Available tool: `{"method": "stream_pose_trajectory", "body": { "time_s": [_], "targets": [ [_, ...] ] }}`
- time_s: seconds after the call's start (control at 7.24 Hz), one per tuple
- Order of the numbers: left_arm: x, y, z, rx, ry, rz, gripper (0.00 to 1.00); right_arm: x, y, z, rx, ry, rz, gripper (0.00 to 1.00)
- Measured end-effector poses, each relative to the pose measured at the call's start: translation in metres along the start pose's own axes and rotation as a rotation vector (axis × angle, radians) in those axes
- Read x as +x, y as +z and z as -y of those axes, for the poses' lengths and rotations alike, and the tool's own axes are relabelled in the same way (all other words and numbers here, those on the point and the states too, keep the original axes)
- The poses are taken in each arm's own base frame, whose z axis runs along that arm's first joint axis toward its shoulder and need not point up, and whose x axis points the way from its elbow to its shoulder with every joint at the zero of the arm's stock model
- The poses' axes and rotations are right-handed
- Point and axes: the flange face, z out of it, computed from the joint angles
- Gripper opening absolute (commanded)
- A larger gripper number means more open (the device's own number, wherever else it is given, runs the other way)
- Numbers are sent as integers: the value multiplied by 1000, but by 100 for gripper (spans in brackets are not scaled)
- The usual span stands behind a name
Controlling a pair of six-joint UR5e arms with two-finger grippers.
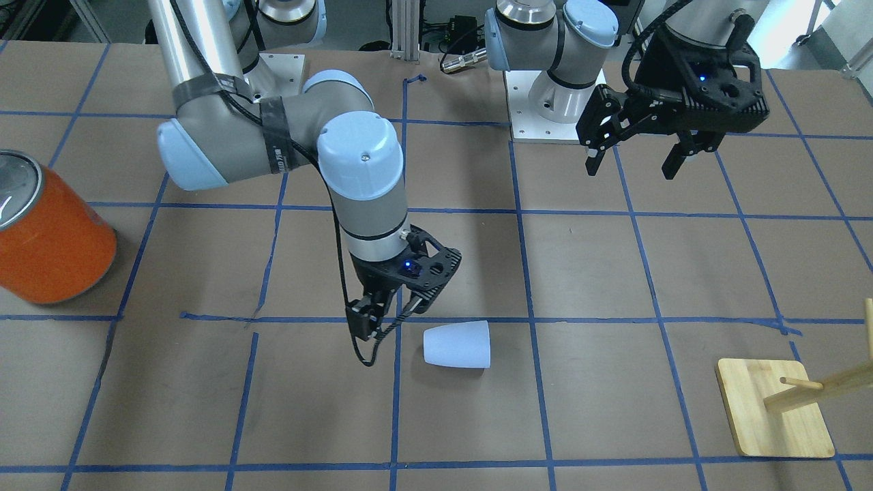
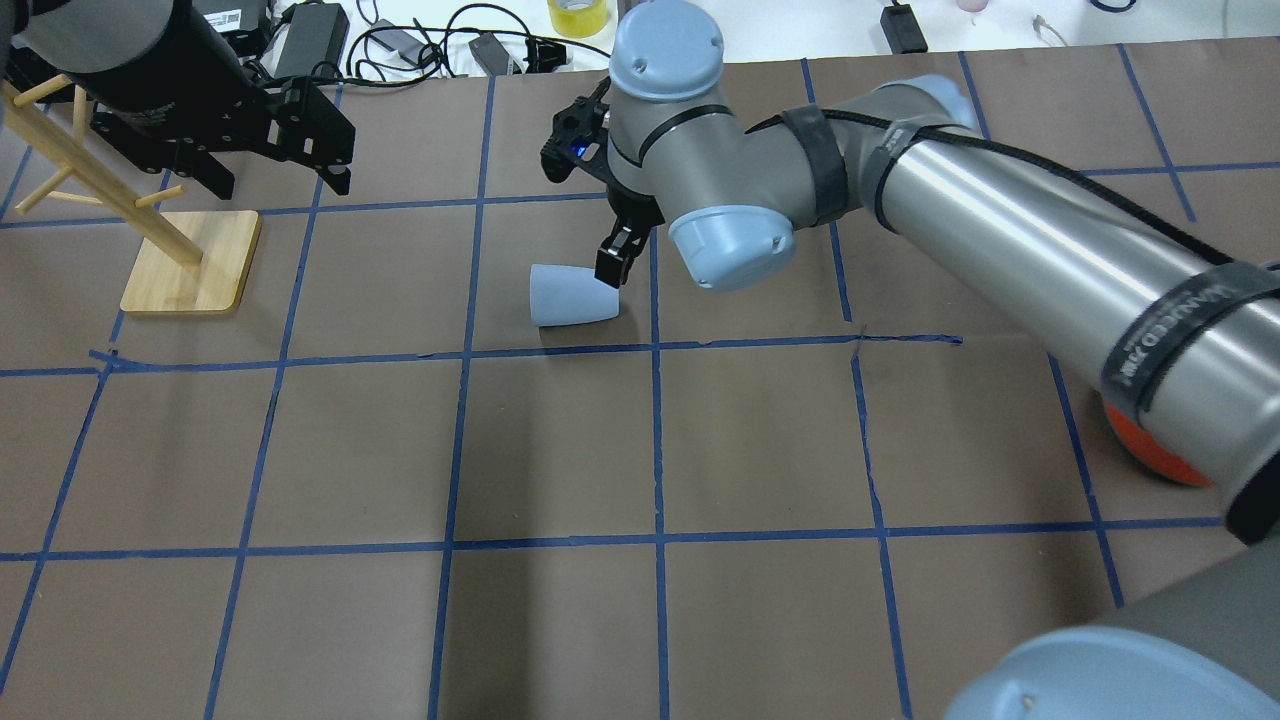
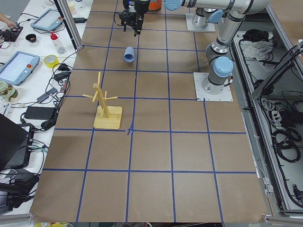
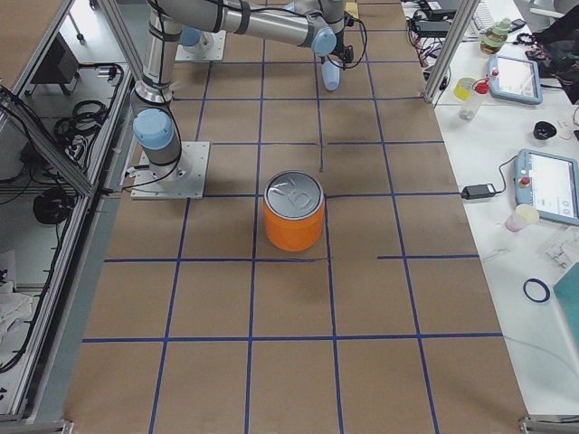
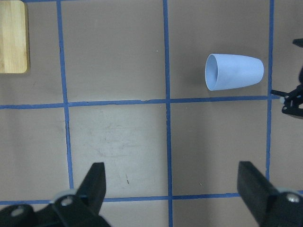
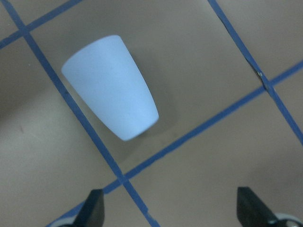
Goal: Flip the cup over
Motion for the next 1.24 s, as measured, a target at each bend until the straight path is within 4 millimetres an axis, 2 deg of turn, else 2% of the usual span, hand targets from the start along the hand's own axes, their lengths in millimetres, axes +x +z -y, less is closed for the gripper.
{"method": "stream_pose_trajectory", "body": {
  "time_s": [0.41, 0.55, 0.83, 0.97, 1.24],
  "targets": [
    [-3, 5, 1, -8, -6, -1, 100, 91, -61, -85, -87, 438, -8, 100],
    [-5, 9, 3, -13, -9, -3, 100, 108, -83, -114, -118, 531, 1, 100],
    [0, 35, 14, -20, -16, -89, 100, 104, -135, -152, -152, 643, 2, 100],
    [2, 58, 18, -23, -20, -129, 100, 101, -156, -167, -170, 695, -17, 100],
    [11, 116, 32, -8, -27, -245, 100, 95, -172, -189, -258, 860, -65, 100]
  ]
}}
